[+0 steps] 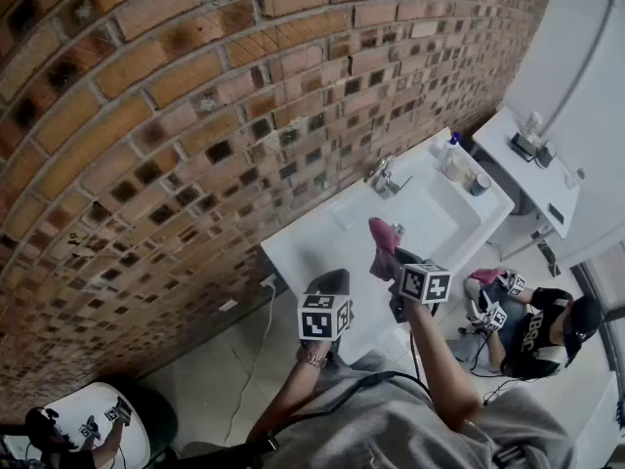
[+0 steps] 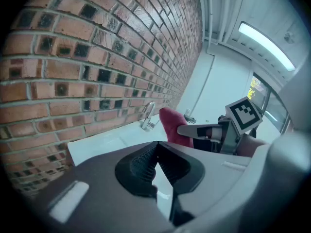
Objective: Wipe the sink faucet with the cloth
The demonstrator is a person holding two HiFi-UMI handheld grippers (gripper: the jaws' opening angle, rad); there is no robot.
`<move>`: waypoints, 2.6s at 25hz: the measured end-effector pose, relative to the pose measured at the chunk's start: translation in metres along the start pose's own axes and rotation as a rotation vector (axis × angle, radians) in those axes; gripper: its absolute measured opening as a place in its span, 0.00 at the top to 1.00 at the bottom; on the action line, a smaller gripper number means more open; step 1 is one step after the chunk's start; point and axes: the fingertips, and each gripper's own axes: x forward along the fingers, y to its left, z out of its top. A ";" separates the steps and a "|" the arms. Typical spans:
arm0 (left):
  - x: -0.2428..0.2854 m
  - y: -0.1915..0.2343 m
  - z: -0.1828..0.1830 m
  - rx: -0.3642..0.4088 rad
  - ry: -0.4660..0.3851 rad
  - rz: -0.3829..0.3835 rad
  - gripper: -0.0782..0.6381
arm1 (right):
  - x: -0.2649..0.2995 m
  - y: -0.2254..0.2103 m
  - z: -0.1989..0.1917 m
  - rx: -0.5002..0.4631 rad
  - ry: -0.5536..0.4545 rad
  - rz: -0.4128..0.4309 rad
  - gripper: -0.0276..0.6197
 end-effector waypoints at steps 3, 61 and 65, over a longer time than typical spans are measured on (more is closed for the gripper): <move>0.007 0.027 0.025 0.000 -0.032 0.067 0.86 | 0.030 -0.024 0.072 -0.040 -0.087 -0.011 0.84; 0.058 0.091 0.057 0.009 0.040 0.281 0.86 | 0.241 -0.171 0.098 0.030 0.041 0.004 0.85; 0.059 0.100 0.058 -0.004 0.039 0.302 0.86 | 0.246 -0.178 0.152 0.137 -0.161 -0.064 0.85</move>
